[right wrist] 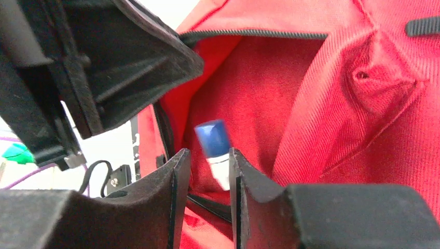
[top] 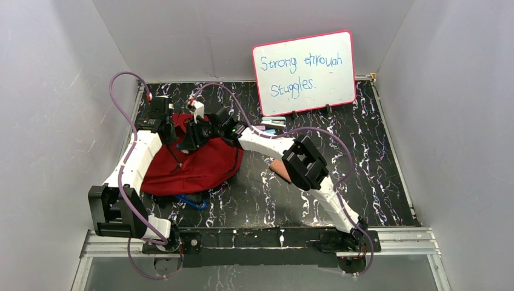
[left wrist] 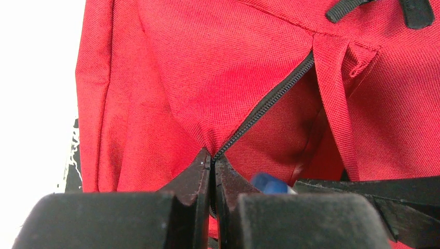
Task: Pack the student bag
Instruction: Place the stationery in the student bag.
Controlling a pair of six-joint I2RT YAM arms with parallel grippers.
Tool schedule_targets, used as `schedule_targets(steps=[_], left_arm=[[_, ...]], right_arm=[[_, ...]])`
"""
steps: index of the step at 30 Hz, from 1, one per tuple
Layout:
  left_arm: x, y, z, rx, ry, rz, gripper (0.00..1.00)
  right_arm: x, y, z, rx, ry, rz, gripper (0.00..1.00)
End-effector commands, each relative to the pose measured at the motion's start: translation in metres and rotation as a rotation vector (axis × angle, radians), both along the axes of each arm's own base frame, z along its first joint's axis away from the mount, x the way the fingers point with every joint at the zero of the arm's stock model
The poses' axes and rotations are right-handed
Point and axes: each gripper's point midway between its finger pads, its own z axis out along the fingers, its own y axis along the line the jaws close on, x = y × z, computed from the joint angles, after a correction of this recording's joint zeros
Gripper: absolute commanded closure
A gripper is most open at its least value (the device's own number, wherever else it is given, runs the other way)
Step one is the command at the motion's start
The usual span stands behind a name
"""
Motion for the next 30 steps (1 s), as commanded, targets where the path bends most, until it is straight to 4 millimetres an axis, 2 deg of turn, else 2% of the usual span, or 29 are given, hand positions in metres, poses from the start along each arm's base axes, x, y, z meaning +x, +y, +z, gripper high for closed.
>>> schedule_targets(steps=[1, 7, 10, 16, 21, 26, 30], left_arm=[[-0.001, 0.005, 0.023, 0.006, -0.055, 0.014, 1.0], [-0.001, 0.003, 0.022, -0.001, -0.052, 0.012, 1.0], [-0.003, 0.003, 0.021, -0.004, -0.052, 0.013, 1.0], [-0.002, 0.001, 0.018, -0.015, -0.045, 0.009, 1.0], [0.0, -0.001, 0.016, -0.025, -0.04, 0.007, 1.0], [0.001, -0.001, 0.015, -0.025, -0.036, 0.003, 1.0], [-0.001, 0.0, 0.014, -0.02, -0.035, 0.006, 1.0]], right_arm=[[0.009, 0.0, 0.033, 0.062, -0.098, -0.02, 0.57], [0.011, -0.017, 0.051, 0.034, -0.168, -0.058, 0.53], [0.012, -0.032, 0.062, -0.017, -0.201, -0.085, 0.51], [0.03, -0.103, 0.059, -0.22, -0.167, -0.176, 0.46], [0.06, -0.176, 0.044, -0.406, -0.082, -0.345, 0.43], [0.088, -0.241, 0.038, -0.575, -0.101, -0.513, 0.25], [0.11, -0.288, 0.021, -0.664, -0.144, -0.559, 0.13]])
